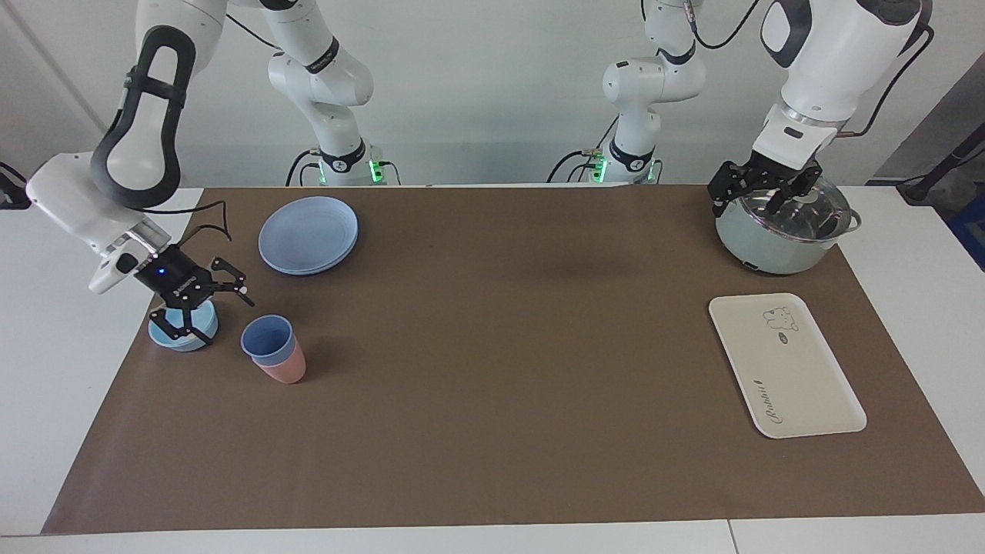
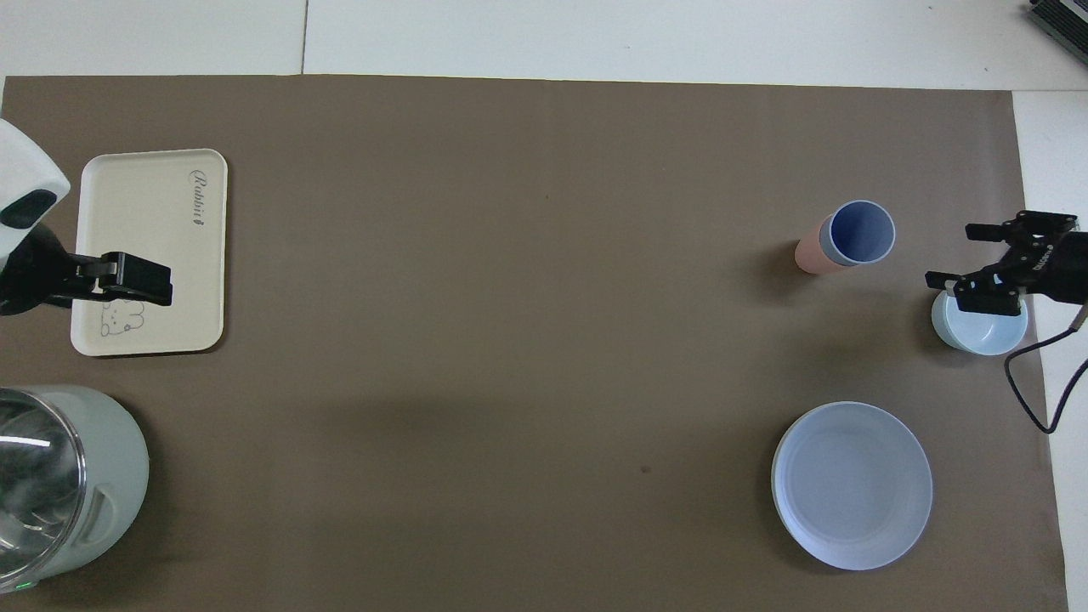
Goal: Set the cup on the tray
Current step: 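Move the right gripper to the nested pink and blue cups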
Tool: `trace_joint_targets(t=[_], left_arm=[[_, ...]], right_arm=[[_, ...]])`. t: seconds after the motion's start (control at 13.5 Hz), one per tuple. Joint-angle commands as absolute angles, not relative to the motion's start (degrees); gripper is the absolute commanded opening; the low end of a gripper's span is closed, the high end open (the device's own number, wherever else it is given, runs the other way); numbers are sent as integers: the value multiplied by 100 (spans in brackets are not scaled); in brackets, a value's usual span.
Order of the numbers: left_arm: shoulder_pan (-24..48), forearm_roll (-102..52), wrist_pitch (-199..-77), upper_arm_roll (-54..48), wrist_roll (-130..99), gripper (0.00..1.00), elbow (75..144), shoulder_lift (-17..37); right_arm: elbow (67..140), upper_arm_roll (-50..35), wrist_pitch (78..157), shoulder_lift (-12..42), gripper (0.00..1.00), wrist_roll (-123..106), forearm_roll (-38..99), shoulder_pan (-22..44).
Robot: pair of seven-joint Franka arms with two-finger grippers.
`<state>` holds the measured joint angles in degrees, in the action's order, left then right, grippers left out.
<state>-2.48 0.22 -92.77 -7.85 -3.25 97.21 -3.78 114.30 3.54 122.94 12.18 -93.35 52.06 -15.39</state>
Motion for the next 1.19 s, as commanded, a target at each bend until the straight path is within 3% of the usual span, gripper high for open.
trace_joint_targets(t=[0.0, 0.52, 1.11], left_arm=[[-237, -9, -9264, -747, -290, 100, 9826, -501], [-290, -9, -9246, -747, -299, 100, 9852, -518], [-290, -9, -9246, -747, -299, 100, 9861, -519]], right_arm=[[11426, 316, 12209, 1537, 100, -10236, 5948, -1599], [11461, 308, 12050, 2074, 100, -11854, 7170, -1512], [11610, 290, 12111, 2241, 98, -12419, 8191, -1275]])
